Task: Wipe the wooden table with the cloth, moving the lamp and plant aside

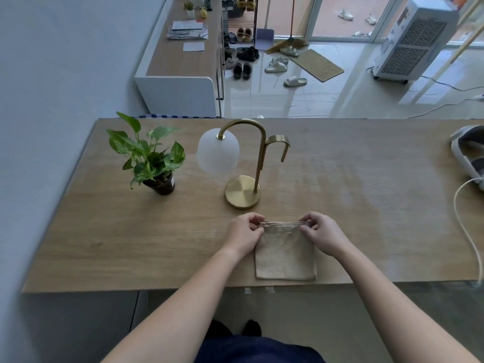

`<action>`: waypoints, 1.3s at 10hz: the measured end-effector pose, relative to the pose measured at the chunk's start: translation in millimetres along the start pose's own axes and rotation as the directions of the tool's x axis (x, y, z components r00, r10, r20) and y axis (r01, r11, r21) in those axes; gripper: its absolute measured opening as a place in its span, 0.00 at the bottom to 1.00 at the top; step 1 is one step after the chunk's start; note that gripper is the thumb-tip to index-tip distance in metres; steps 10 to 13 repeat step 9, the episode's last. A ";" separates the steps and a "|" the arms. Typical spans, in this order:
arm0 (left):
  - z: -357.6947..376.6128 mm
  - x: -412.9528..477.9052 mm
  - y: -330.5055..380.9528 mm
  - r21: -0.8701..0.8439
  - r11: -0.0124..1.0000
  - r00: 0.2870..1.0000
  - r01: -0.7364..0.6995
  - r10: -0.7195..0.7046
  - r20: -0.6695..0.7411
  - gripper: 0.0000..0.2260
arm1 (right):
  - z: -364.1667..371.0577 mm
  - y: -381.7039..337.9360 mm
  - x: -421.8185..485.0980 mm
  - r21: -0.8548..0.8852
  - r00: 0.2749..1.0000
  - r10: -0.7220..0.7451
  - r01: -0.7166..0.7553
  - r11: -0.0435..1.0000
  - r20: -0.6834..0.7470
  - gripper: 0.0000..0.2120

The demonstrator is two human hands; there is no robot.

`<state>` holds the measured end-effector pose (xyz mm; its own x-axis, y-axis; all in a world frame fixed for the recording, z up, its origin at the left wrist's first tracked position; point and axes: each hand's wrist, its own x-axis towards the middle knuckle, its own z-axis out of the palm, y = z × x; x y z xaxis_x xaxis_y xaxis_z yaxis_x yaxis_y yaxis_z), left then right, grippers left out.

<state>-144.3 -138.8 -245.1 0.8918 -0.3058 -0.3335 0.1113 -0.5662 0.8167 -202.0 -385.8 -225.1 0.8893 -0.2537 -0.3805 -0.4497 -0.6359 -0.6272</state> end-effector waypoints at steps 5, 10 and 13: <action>-1.9 -51.0 -41.7 0.633 0.753 0.981 -0.179 0.085 0.176 0.37 | 106.1 26.0 -66.9 -0.528 0.951 -0.309 0.255 0.810 -0.016 0.33; -66.9 -118.8 -99.1 0.406 0.888 0.943 -0.215 0.297 -0.151 0.14 | 52.8 -13.6 -73.3 -0.107 0.982 -0.187 0.185 0.977 -0.010 0.28; -66.9 -118.8 -99.1 0.406 0.888 0.943 -0.215 0.297 -0.151 0.14 | 52.8 -13.6 -73.3 -0.107 0.982 -0.187 0.185 0.977 -0.010 0.28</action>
